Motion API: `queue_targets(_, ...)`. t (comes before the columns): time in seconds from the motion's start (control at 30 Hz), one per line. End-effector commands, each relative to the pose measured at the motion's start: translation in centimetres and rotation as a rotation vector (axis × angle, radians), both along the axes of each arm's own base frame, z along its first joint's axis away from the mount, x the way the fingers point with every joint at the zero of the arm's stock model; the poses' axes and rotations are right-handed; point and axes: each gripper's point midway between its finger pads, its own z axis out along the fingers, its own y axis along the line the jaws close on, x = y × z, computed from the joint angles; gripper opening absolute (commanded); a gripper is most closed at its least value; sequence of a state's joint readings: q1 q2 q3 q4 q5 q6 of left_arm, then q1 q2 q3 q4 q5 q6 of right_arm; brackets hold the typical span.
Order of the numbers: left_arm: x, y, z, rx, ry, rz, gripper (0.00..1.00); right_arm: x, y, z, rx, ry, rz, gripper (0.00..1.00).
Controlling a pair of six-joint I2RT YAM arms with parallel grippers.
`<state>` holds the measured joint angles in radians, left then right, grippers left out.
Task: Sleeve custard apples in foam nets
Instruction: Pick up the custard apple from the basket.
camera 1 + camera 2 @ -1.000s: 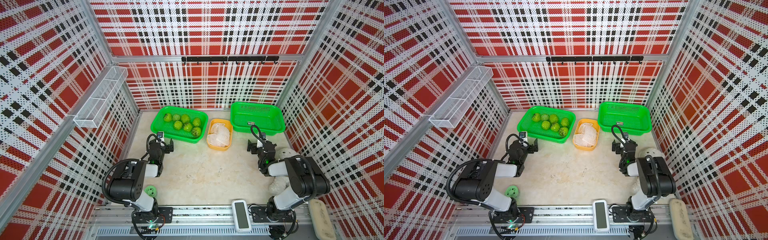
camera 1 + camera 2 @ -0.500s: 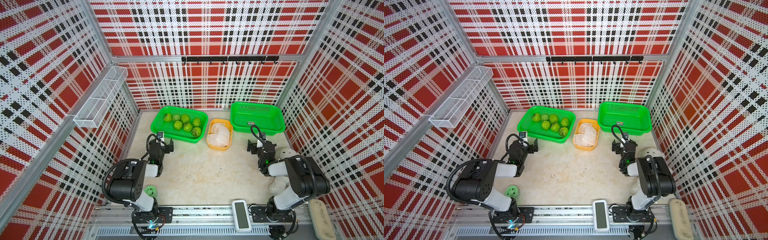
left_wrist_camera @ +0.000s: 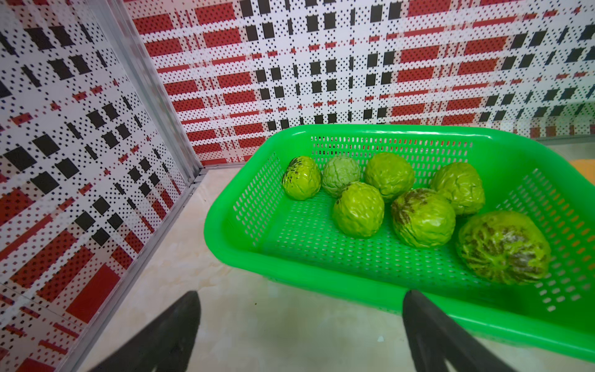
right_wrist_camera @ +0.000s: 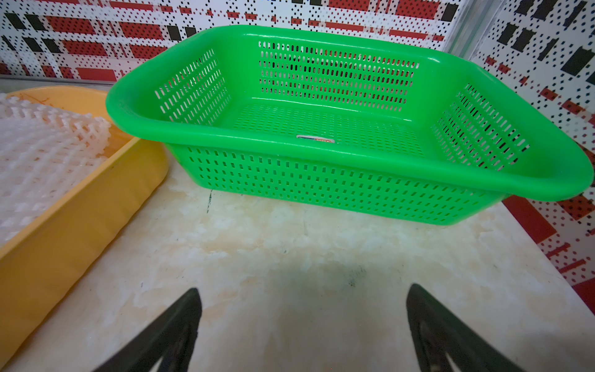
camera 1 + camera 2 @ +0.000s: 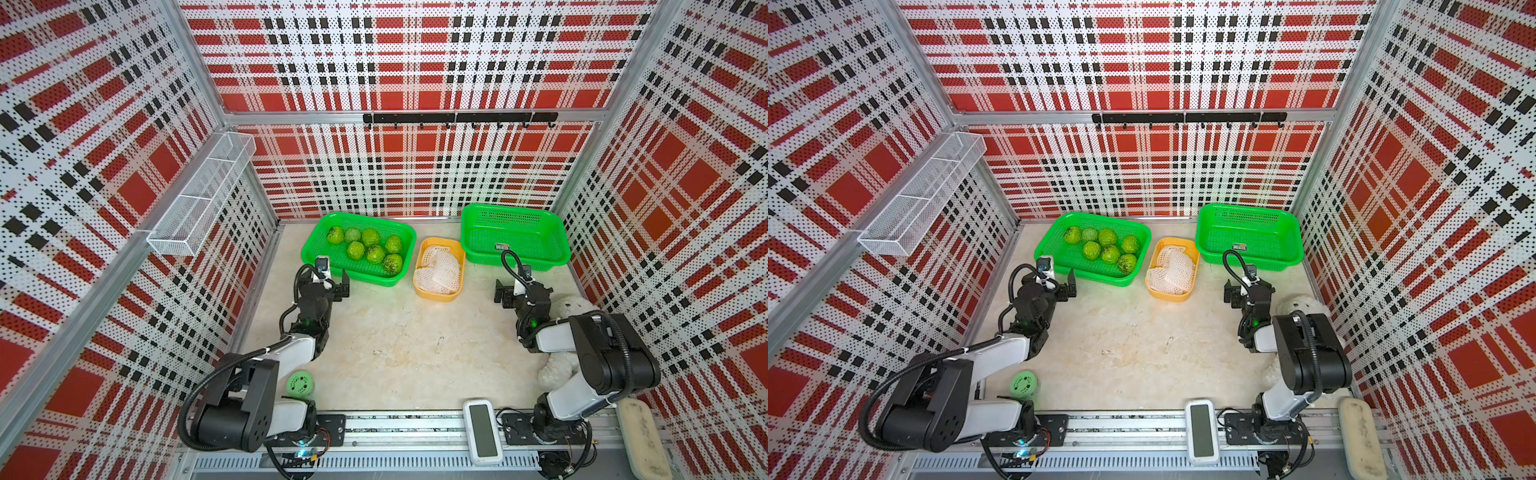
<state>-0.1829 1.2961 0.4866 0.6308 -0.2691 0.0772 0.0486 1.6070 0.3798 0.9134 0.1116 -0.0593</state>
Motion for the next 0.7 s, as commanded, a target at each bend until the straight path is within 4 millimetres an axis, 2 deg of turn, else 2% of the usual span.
queue_targets(0.0,0.5,-0.1,1.2,-0.021,0.078,0.031,0.99,0.7,0.1,1.8,0.001,-0.056,0.009,1.0)
queue_targets(0.17,2.2,-2.2,3.1,-0.045,0.144,-0.007,0.99,0.8,0.1,1.7,0.01,-0.047,0.018,1.0)
queue_targets(0.23,3.4,-3.2,3.1,-0.079,0.206,-0.035,0.99,0.9,0.1,1.7,0.023,-0.046,0.031,1.0)
queue_targets(0.33,4.9,-5.0,2.0,-0.123,0.318,-0.088,0.99,0.9,0.6,2.1,0.005,-0.043,0.056,1.0)
queue_targets(0.4,5.8,-6.0,0.9,-0.145,0.391,-0.115,0.99,1.2,0.6,3.3,-0.01,-0.008,0.036,1.0)
queue_targets(0.53,7.7,-6.7,-1.2,-0.147,0.502,-0.09,0.99,1.6,0.8,6.3,-0.007,0.019,0.018,1.0)
queue_targets(0.67,9.9,-6.7,-2.8,-0.133,0.584,-0.064,0.99,1.1,3.4,10.2,0.081,0.056,0.107,1.0)
